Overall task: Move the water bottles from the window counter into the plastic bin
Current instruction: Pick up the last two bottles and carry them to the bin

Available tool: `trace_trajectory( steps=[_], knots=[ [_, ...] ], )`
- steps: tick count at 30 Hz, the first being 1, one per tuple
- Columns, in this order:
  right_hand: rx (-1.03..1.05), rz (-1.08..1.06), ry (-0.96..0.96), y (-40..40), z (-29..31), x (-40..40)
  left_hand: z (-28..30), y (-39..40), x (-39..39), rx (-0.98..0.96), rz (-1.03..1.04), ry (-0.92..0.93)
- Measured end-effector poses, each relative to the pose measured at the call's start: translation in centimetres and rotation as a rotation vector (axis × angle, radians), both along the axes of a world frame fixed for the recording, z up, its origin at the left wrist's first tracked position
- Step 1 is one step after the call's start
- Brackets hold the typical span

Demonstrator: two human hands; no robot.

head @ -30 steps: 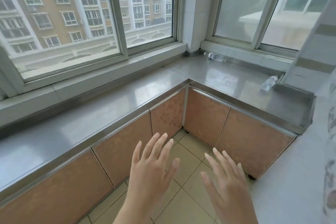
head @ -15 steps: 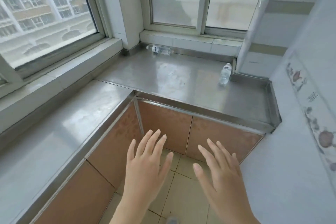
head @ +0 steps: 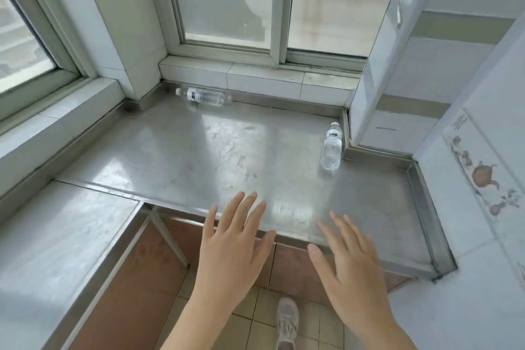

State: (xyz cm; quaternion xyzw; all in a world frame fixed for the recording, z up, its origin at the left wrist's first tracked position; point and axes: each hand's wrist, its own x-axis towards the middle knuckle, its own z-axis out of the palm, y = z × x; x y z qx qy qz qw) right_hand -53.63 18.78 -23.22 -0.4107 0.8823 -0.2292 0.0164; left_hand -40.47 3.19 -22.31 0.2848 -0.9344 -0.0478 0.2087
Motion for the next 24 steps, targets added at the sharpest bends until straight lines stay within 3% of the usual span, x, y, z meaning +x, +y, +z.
trace_trajectory(
  steps=[10,13,17,24],
  knots=[
    [0.088,-0.053,-0.066,-12.8,-4.6,-18.8,-2.9,-11.3,-18.1,0.060,0.022,-0.123],
    [0.131,-0.166,-0.199,-16.1,-6.6,-24.4,-3.6,-13.5,-21.9,0.080,0.024,-0.140],
    [0.101,-0.346,-0.414,-19.6,-8.8,-30.0,-4.6,-15.6,-24.7,0.085,0.025,-0.198],
    [0.053,-0.467,-0.578,-22.7,-11.1,-34.3,-6.8,-17.8,-26.2,0.119,0.053,-0.293]
  ],
)
